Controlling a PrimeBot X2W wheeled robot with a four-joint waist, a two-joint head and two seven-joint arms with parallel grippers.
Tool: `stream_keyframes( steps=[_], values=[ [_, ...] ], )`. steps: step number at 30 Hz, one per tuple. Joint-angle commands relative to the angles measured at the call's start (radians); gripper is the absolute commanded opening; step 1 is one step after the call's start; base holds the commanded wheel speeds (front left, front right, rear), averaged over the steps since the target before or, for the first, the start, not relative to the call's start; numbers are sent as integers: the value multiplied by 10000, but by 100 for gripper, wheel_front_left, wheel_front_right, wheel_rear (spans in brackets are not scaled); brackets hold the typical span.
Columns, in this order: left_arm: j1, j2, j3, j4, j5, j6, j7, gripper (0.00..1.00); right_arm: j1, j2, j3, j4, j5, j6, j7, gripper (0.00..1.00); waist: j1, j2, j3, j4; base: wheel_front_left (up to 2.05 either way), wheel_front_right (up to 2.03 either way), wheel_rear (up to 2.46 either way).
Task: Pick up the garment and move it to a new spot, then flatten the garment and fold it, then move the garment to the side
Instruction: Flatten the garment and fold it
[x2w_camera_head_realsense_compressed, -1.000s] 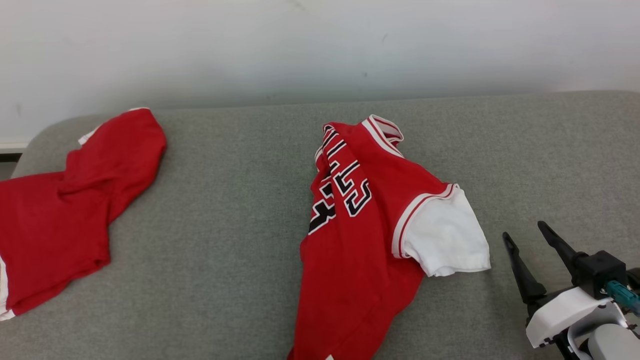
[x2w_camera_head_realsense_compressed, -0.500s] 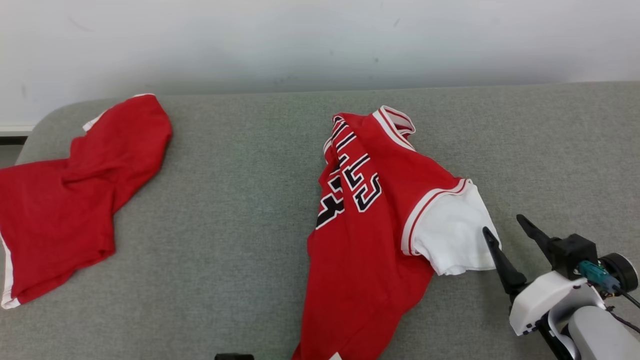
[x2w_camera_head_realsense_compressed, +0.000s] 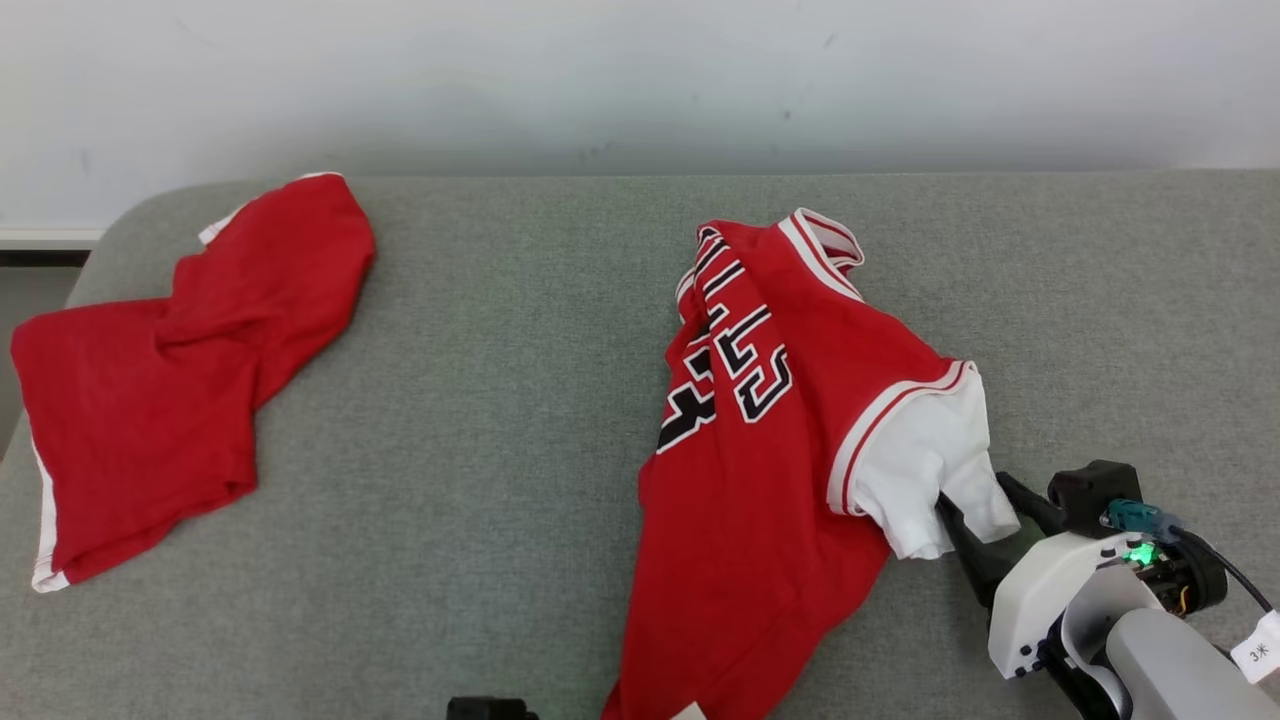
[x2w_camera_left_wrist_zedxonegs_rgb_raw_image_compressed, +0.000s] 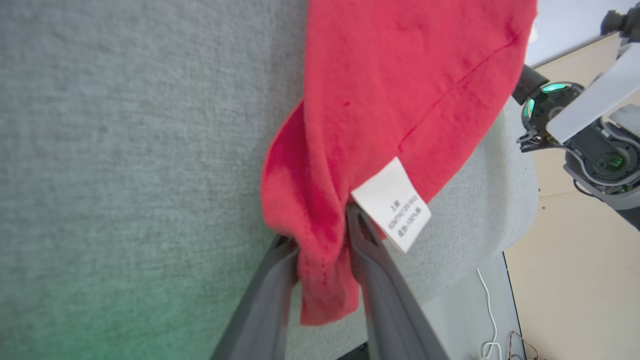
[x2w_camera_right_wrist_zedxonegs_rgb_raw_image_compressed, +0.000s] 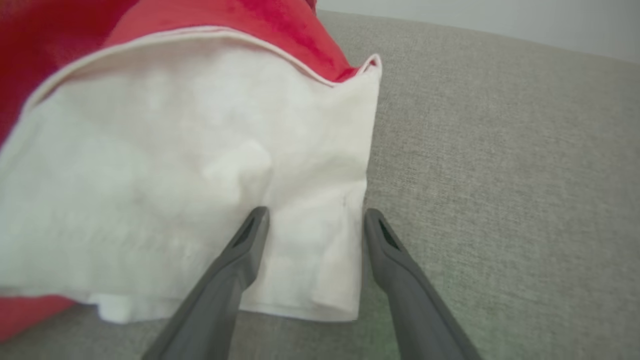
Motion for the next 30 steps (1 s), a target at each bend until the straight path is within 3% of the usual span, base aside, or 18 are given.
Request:
stream_keyframes(
  steps=[1, 3, 5, 6, 8, 10, 11, 19, 30],
  values=[
    [-105, 28, -24, 99, -132, -10, -58, 36, 18, -41, 124, -5, 253, -20, 172, 100, -1, 0, 9, 20, 0, 0, 0],
    [-157, 22, -60, 152, -181, -18, -103, 29, 114, -96, 322, -59, 559, -20, 426, 100, -1, 0, 23, 33, 0, 0, 0],
    [-172, 19, -106, 206, -178, -27, -168, 6, 214, -162, 506, -44, 791, -20, 705, 100, -1, 0, 26, 43, 0, 0, 0],
    [-185, 18, -131, 238, -213, -33, -178, 0, 249, -185, 572, -28, 936, -20, 831, 100, -1, 0, 27, 45, 0, 0, 0],
    [-231, 21, -169, 298, -238, -41, -229, 0, 328, -184, 706, -34, 1213, -20, 1099, 100, -1, 0, 19, 47, 0, 0, 0],
    [-241, 18, -198, 337, -300, -36, -281, 0, 398, -201, 839, -88, 1490, -17, 1337, 19, -1, 0, -9, 49, 0, 0, 0],
    [-254, 17, -204, 352, -327, -37, -303, 0, 431, -202, 837, -165, 1696, -10, 1387, 0, -1, 0, -23, 50, 0, 0, 0],
    [-268, 133, 5, -175, -797, -90, -433, 0, 325, -502, 126, -1755, 3723, -9, 821, 0, -1, 0, -251, 61, 0, 0, 0],
    [-78, 606, 181, -3096, -2498, -148, 404, 0, 602, -1502, -1465, -4741, 5449, -9, -84, 0, -1, 0, -1046, 37, 0, 0, 0]
  ],
)
